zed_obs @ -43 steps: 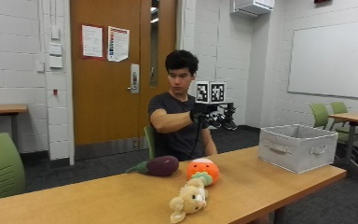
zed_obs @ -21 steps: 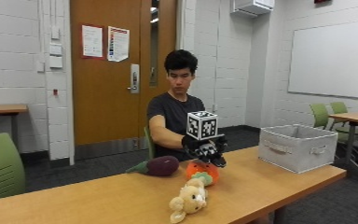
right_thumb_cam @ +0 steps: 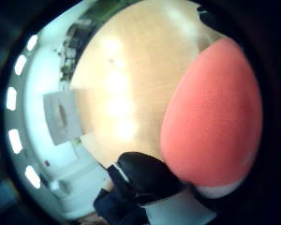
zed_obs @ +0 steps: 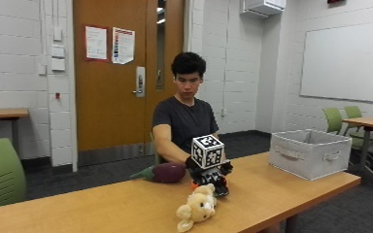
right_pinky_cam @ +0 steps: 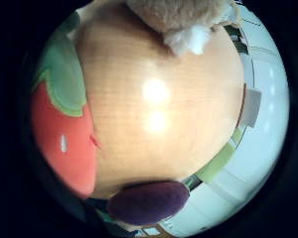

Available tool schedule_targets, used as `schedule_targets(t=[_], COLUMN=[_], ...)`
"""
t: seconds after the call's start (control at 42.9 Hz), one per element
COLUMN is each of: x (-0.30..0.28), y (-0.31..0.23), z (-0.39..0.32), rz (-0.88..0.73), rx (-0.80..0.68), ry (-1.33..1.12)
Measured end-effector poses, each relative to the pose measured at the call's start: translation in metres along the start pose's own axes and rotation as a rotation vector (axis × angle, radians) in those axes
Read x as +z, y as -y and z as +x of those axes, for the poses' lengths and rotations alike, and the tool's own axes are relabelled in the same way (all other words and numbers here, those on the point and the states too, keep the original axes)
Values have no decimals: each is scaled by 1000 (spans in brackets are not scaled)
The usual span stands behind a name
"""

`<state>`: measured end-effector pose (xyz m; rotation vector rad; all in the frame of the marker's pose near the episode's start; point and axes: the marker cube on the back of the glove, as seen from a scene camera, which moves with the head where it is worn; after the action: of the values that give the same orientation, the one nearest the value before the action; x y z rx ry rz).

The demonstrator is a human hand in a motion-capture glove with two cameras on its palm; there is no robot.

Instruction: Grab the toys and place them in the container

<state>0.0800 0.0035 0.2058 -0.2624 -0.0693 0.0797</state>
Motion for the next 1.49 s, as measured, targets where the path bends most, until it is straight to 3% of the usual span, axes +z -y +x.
schedule_targets(t=[0.629,0.886,1.212,1.492], x=[-15,-30,-160,-261], y=[-21,-10,-18,-24], z=[-11,-11,-60,-188], rz=[194,191,328,461], rx=[-41,-11,-39,-205], ry=[-61,-88,-28,-19])
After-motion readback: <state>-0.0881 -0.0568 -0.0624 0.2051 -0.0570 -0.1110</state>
